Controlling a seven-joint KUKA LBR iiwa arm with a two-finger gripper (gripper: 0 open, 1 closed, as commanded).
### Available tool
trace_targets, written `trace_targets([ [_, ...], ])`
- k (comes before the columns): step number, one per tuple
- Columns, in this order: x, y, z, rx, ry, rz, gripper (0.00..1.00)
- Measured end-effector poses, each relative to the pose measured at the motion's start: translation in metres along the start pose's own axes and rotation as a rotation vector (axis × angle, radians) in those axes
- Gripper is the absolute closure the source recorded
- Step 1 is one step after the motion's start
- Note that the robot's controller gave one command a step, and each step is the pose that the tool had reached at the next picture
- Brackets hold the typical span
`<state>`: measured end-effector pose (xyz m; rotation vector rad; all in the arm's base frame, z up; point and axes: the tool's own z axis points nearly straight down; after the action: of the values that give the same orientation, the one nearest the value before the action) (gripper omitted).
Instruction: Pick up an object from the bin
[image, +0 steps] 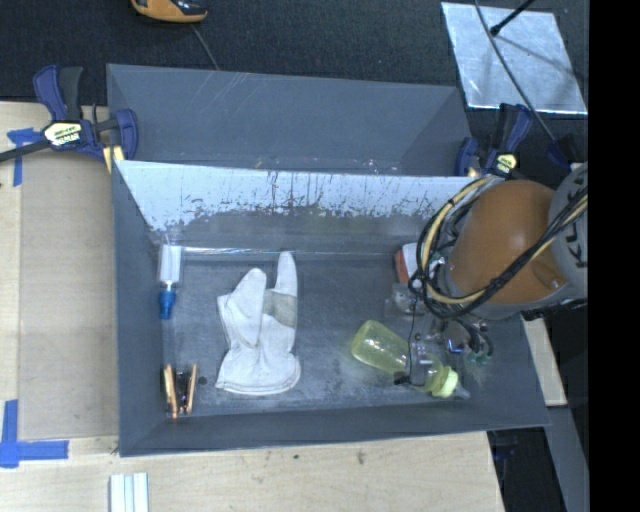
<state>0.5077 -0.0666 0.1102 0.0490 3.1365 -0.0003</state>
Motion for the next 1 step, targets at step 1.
trace_targets([
  [1, -0.0033, -0.0059, 0.0413, 0.0, 0.004, 0.007, 0.0],
])
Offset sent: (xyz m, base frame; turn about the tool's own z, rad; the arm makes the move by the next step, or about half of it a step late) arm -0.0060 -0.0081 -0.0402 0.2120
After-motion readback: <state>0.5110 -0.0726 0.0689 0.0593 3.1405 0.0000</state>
